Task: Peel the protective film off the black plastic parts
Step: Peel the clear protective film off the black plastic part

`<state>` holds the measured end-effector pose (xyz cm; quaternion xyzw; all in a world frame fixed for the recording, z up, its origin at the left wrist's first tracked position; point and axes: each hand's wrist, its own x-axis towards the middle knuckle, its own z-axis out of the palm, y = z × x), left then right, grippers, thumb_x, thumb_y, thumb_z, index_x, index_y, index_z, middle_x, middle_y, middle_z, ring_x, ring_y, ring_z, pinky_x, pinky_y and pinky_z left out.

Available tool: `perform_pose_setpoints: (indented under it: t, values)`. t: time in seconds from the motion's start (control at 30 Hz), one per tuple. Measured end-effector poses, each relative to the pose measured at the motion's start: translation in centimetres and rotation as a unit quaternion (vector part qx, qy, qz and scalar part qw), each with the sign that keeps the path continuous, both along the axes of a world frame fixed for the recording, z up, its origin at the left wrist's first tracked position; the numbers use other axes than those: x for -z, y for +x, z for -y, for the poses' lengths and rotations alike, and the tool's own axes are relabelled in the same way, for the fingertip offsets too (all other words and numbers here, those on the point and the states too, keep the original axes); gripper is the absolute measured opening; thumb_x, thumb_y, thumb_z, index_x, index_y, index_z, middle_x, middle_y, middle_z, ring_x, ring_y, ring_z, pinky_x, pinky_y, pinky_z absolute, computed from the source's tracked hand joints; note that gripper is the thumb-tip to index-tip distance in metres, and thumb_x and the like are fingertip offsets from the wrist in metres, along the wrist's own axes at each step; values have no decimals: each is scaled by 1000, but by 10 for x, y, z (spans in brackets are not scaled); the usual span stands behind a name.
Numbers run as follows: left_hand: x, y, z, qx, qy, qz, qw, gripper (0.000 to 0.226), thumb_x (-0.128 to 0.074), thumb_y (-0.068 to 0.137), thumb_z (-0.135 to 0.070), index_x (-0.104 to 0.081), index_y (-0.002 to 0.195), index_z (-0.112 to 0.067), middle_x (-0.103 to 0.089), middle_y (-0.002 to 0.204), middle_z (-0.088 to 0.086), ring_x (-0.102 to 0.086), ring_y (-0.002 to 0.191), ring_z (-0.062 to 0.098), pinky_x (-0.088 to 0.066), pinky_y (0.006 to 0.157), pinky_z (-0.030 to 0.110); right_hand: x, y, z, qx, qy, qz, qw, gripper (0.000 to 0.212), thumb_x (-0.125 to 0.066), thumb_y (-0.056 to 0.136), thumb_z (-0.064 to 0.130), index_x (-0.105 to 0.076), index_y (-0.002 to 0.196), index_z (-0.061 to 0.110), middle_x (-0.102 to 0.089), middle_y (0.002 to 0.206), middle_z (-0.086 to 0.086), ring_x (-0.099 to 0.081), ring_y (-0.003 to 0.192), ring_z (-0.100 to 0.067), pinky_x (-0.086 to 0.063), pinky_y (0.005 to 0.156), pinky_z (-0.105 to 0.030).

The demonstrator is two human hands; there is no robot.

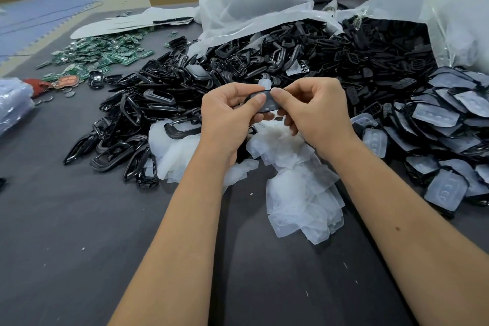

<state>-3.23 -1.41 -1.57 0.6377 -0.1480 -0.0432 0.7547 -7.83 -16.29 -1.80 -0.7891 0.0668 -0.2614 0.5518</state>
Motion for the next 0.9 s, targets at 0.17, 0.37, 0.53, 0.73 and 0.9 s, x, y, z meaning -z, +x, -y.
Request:
perform_pose_setpoints:
  t: [0.17, 0.37, 0.53, 0.73, 0.9]
  values:
    - [-1, 1, -5, 37, -7, -14, 999, 14, -66, 96, 5, -74, 104, -3, -78, 85, 12, -76, 67, 23, -53, 59, 17, -1, 0, 2, -6, 16, 1, 1000, 23, -78, 94, 23, -75, 79, 6, -70, 60, -5, -59, 40, -15, -44, 38, -25]
    - [-1, 1, -5, 52, -10, -16, 998, 16, -61, 99, 5, -73, 108, 1, -79, 89, 15, -74, 67, 22, -54, 60, 18, 2, 1, 6, -34, 64, -30, 997, 31, -81, 91, 30, -72, 77, 4, -70, 59, -8, -56, 41, -12, -42, 38, -24]
    - [-1, 1, -4, 51, -2, -20, 999, 17, -58, 100, 4, -72, 111, 3, -78, 87, 15, -74, 66, 22, -54, 60, 18, 2, 1, 6, -8, -18, -23, 1000, 29, -78, 94, 30, -71, 72, 12, -70, 57, -3, -57, 38, -10, -42, 39, -21]
    - [0, 1, -5, 42, 1, -31, 999, 18, -58, 100, 6, -71, 112, 6, -77, 89, 18, -74, 64, 22, -53, 59, 17, 0, -2, 6, 27, -110, 30, 993, 27, -86, 86, 28, -67, 91, 9, -70, 67, 1, -64, 51, -8, -47, 52, -16]
    - [-1, 4, -4, 29, -20, -90, 995, 18, -56, 100, 5, -74, 101, 0, -76, 79, 10, -69, 59, 15, -50, 54, 15, 0, -3, 8, -93, -186, 96, 973, 10, -79, 92, 15, -79, 100, 9, -70, 95, -1, -66, 85, -17, -53, 71, -23]
